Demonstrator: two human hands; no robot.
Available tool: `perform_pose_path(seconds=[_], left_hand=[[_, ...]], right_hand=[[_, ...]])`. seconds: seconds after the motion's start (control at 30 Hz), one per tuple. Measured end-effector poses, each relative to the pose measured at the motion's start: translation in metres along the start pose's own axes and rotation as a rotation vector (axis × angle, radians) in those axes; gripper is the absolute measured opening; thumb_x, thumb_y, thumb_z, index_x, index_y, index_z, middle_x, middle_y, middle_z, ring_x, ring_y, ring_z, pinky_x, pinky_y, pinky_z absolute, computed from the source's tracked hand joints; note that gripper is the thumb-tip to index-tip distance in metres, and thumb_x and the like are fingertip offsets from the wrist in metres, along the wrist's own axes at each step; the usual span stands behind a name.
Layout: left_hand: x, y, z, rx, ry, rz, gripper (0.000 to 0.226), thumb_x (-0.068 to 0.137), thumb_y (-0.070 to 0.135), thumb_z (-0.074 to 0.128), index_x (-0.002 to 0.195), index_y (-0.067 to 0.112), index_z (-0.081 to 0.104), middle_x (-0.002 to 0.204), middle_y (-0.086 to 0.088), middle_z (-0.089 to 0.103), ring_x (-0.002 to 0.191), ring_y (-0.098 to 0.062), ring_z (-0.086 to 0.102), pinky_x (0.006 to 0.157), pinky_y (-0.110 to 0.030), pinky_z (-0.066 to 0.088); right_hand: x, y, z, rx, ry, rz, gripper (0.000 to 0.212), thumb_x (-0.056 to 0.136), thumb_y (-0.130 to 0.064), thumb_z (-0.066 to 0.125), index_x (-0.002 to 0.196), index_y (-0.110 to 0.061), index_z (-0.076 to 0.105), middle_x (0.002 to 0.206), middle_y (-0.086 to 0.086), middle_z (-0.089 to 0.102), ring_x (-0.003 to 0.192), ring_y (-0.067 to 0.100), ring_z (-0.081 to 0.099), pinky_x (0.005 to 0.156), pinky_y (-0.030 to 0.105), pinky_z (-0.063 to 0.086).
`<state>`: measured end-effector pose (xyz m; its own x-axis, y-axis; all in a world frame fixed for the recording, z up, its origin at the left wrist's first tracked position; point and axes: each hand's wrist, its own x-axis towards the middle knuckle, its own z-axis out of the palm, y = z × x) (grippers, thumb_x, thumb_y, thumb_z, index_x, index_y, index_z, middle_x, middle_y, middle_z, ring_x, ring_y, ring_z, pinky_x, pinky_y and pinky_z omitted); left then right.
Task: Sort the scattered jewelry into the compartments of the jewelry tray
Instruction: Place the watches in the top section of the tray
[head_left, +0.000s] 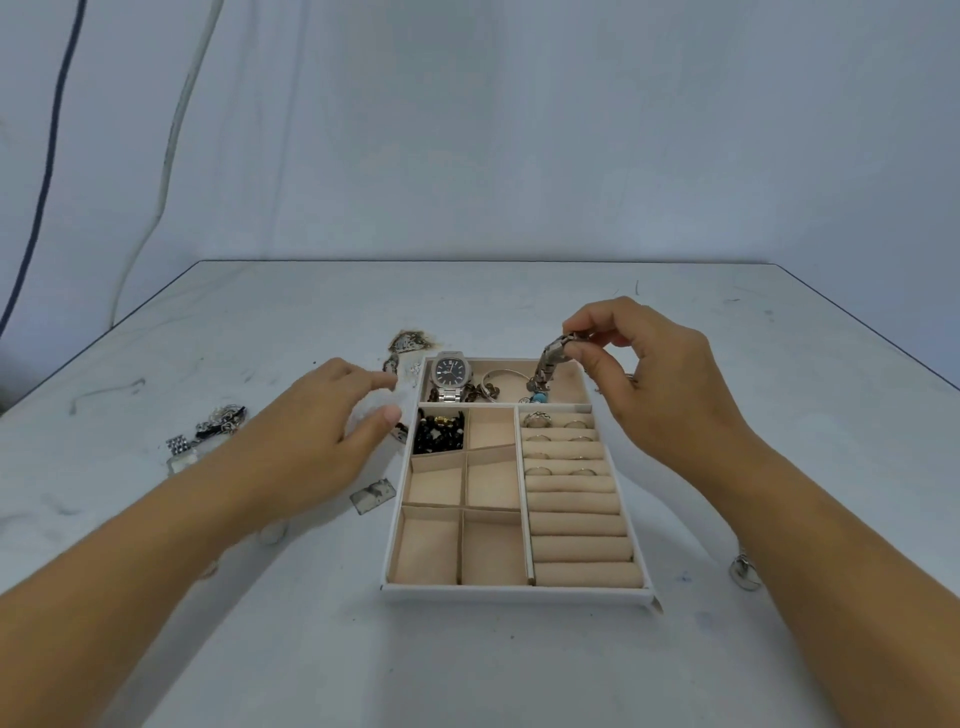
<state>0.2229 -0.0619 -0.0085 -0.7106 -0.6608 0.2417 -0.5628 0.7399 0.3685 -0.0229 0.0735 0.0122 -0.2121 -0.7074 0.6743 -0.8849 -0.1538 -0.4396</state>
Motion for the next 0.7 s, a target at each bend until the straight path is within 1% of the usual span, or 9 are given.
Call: perform_pose_path(seconds=[0.07, 0.1, 0.13, 0.2, 0.27, 0.33, 0.47, 0.6, 0.7], left_hand=[[-0.013, -0.003, 0.005, -0.084, 0.016, 0.027, 0.050, 0.093, 0.056, 0.036, 0.137, 0.033, 0.042, 0.127, 0.019, 0.042, 0.114, 0.001, 0.042, 0.088, -0.009, 0.029], [-0.018, -0.004, 0.009, -0.123, 0.016, 0.059, 0.053, 0.092, 0.060, 0.034, 0.138, 0.035, 0.041, 0.130, 0.020, 0.042, 0.118, 0.004, 0.040, 0.092, -0.008, 0.028], [-0.021, -0.005, 0.014, -0.140, 0.007, 0.092, 0.058, 0.089, 0.064, 0.032, 0.139, 0.036, 0.039, 0.134, 0.021, 0.041, 0.123, 0.006, 0.038, 0.098, -0.011, 0.028], [-0.022, -0.009, 0.019, -0.114, -0.026, 0.118, 0.064, 0.086, 0.067, 0.028, 0.141, 0.035, 0.038, 0.141, 0.018, 0.038, 0.130, 0.003, 0.035, 0.107, -0.023, 0.031], [-0.023, -0.015, 0.021, -0.062, -0.047, 0.119, 0.066, 0.088, 0.067, 0.023, 0.141, 0.032, 0.039, 0.144, 0.015, 0.038, 0.132, -0.001, 0.035, 0.110, -0.031, 0.032], [-0.024, -0.020, 0.021, -0.018, -0.061, 0.136, 0.065, 0.089, 0.064, 0.019, 0.141, 0.031, 0.041, 0.145, 0.013, 0.038, 0.133, -0.004, 0.034, 0.110, -0.034, 0.033], [-0.029, -0.022, 0.021, 0.045, -0.069, 0.134, 0.064, 0.084, 0.060, 0.025, 0.141, 0.035, 0.038, 0.147, 0.017, 0.033, 0.134, -0.003, 0.031, 0.109, -0.023, 0.025], [-0.029, -0.023, 0.021, 0.013, -0.069, 0.104, 0.064, 0.081, 0.062, 0.029, 0.140, 0.039, 0.039, 0.147, 0.020, 0.033, 0.134, 0.000, 0.031, 0.109, -0.022, 0.025], [-0.030, -0.023, 0.020, -0.002, -0.074, 0.092, 0.065, 0.080, 0.063, 0.030, 0.139, 0.040, 0.039, 0.147, 0.022, 0.033, 0.134, 0.002, 0.029, 0.108, -0.018, 0.021]], right_hand=[[0.001, -0.003, 0.001, 0.020, -0.004, 0.014, 0.015, 0.088, -0.016, 0.062, 0.103, -0.019, 0.063, 0.091, -0.012, 0.064, 0.085, 0.000, 0.058, 0.079, 0.010, 0.043], [0.001, -0.004, 0.002, 0.029, -0.009, 0.022, 0.015, 0.088, -0.017, 0.062, 0.103, -0.019, 0.063, 0.092, -0.011, 0.065, 0.086, -0.001, 0.058, 0.079, 0.011, 0.044], [0.002, -0.006, 0.002, 0.032, -0.012, 0.026, 0.015, 0.088, -0.018, 0.062, 0.103, -0.020, 0.063, 0.092, -0.011, 0.065, 0.086, -0.001, 0.059, 0.079, 0.013, 0.045], [0.002, -0.008, 0.004, 0.033, -0.020, 0.024, 0.014, 0.088, -0.018, 0.062, 0.102, -0.020, 0.063, 0.091, -0.011, 0.066, 0.086, 0.000, 0.059, 0.079, 0.017, 0.046], [0.004, -0.010, 0.005, 0.034, -0.038, 0.021, 0.013, 0.089, -0.018, 0.062, 0.102, -0.020, 0.063, 0.091, -0.011, 0.066, 0.085, 0.000, 0.059, 0.079, 0.016, 0.045], [0.006, -0.011, 0.006, 0.031, -0.061, 0.020, 0.013, 0.089, -0.018, 0.062, 0.102, -0.021, 0.063, 0.091, -0.011, 0.066, 0.085, -0.002, 0.058, 0.079, 0.013, 0.043], [0.015, -0.015, 0.010, 0.023, -0.104, 0.026, 0.014, 0.089, -0.020, 0.062, 0.102, -0.021, 0.063, 0.091, -0.012, 0.065, 0.084, -0.001, 0.057, 0.079, 0.009, 0.040], [0.027, -0.016, 0.017, 0.019, -0.183, 0.053, 0.012, 0.089, -0.023, 0.061, 0.101, -0.024, 0.062, 0.093, -0.012, 0.066, 0.086, 0.001, 0.059, 0.079, 0.010, 0.040], [0.034, -0.015, 0.021, 0.021, -0.223, 0.066, 0.012, 0.089, -0.024, 0.061, 0.101, -0.025, 0.062, 0.092, -0.013, 0.066, 0.086, 0.000, 0.059, 0.078, 0.006, 0.039]])
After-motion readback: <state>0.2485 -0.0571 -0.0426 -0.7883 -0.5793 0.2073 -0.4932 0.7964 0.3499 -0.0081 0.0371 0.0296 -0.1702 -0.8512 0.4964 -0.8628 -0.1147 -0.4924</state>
